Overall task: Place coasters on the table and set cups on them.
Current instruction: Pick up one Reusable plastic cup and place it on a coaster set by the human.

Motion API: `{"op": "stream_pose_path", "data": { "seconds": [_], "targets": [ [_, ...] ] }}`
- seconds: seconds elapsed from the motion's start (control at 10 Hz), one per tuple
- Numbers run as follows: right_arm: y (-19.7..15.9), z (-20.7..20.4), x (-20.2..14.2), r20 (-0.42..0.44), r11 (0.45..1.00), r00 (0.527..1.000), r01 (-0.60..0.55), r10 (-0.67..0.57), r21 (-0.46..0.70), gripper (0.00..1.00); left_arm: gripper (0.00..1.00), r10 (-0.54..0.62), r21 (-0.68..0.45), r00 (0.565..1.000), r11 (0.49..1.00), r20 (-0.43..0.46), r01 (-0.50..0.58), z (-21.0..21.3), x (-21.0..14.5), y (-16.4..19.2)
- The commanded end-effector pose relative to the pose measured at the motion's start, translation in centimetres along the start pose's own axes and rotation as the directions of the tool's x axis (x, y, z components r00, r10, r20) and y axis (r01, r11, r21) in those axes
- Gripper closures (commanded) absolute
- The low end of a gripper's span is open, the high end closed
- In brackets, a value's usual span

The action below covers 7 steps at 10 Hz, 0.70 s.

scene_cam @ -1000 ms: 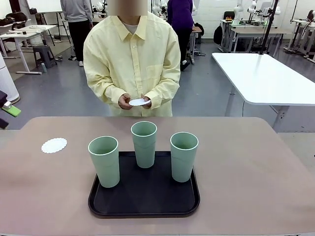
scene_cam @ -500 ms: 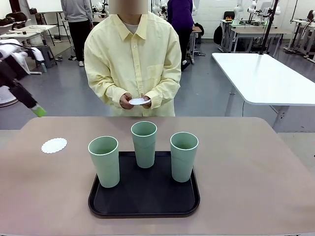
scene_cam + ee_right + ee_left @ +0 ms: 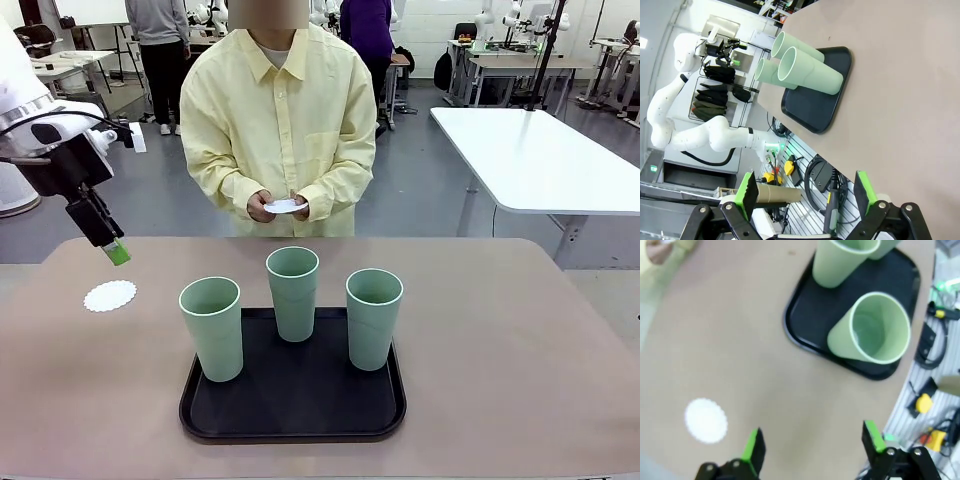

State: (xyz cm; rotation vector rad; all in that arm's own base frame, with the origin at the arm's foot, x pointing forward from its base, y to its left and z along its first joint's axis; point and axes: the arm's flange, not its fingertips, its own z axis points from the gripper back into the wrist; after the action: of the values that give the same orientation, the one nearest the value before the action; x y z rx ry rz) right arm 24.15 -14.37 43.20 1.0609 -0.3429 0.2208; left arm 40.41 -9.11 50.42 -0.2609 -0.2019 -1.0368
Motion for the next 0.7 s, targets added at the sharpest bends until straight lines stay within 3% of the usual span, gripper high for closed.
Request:
{"op": "stream_pose_path", "data": {
  "seconds": [0.0, 0.3, 0.4, 0.5, 0.6],
  "targets": [
    [0.0, 0.1, 0.0, 0.004, 1.000, 1.000, 0.004, -0.004, 0.003, 0.00, 0.00, 0.017, 0.022, 0.999, 1.000, 0.043, -0.018, 0.5, -0.3, 0.9],
    [0.0, 0.1, 0.0, 0.004, 1.000, 1.000, 0.004, -0.004, 0.003, 0.00, 0.00, 0.013, 0.012, 1.000, 1.000, 0.016, -0.013, 0.4, -0.3, 0.6],
    [0.0, 0.1, 0.0, 0.004, 1.000, 1.000, 0.004, -0.004, 0.003, 0.00, 0.00, -0.215, 0.071, 0.975, 0.975, 0.062, 0.211, -0.5, 0.2, 0.9],
    [0.0, 0.1, 0.0, 0.004, 1.000, 1.000, 0.004, -0.004, 0.003, 0.00, 0.00, -0.356, 0.056, 0.933, 0.934, 0.060, 0.353, -1.6, 0.6, 0.6],
    [0.0, 0.1, 0.0, 0.004, 1.000, 1.000, 0.004, -0.004, 0.003, 0.00, 0.00, -0.444, 0.036, 0.887, 0.896, 0.130, 0.443, -2.5, 0.7, 0.5]
  ]
}}
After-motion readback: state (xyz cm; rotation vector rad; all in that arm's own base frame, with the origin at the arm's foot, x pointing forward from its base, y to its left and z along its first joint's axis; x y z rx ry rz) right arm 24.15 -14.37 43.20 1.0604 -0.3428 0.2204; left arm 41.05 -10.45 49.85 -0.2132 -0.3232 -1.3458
